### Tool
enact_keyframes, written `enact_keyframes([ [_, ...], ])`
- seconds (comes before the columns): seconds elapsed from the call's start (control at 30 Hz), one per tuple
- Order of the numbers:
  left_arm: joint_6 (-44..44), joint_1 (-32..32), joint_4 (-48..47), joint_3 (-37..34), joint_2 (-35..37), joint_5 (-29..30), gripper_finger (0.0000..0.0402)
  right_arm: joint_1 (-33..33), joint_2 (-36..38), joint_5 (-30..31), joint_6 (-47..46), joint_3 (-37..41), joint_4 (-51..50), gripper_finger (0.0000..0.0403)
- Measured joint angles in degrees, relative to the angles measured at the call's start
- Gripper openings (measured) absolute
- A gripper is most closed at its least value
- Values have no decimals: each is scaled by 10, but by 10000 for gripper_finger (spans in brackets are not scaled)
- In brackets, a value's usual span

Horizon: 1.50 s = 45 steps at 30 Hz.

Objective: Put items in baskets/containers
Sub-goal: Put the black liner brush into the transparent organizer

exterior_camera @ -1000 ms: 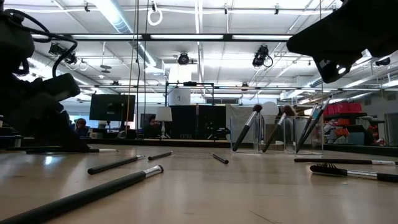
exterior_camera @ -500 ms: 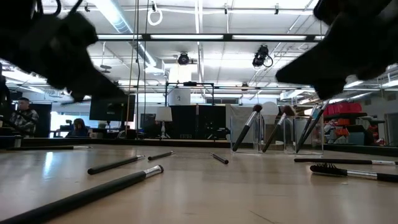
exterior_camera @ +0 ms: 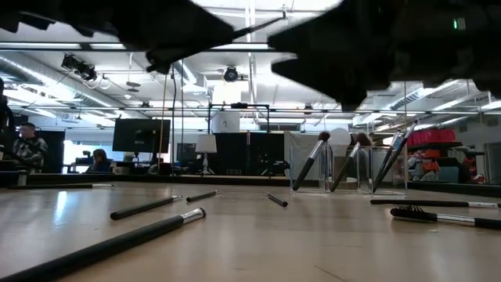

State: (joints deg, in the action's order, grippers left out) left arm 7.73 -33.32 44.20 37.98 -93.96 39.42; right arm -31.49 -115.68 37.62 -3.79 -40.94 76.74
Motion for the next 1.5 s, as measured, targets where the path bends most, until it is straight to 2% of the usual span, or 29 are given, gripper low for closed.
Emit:
enact_keyframes([
  [0.13,-29,0,-3,57,-55,12,15,-5,-1,11,30,-28,-7,205],
  [0.27,-43,0,-4,84,-77,13,18,-11,-1,11,34,-32,-4,184],
  [0.4,-44,0,-2,85,-77,15,19,-24,-1,12,44,-32,0,143],
  [0.7,-42,-1,-3,85,-77,7,23,-40,4,39,75,-32,5,21],
  [0.8,-41,-1,-6,85,-77,0,24,-43,4,45,71,-32,-2,12],
  [0.9,-40,2,-2,86,-77,-10,34,-54,30,92,58,-28,-45,12],
  [1.0,-37,3,-13,85,-77,-13,69,-67,104,159,20,-16,-195,7],
  [1.1,-19,4,-31,85,-77,-21,117,-74,220,189,-90,-13,-438,6],
  [1.23,14,14,-49,85,-77,-21,174,-65,391,166,-309,-13,-799,6],
  [1.33,37,17,-57,85,-77,-30,202,-47,502,135,-442,-13,-1017,6],
  [1.4,37,17,-56,85,-77,-37,213,-28,562,108,-503,-13,-1127,7],
  [1.5,36,17,-57,85,-77,-37,219,0,626,105,-546,-13,-1226,9],
])
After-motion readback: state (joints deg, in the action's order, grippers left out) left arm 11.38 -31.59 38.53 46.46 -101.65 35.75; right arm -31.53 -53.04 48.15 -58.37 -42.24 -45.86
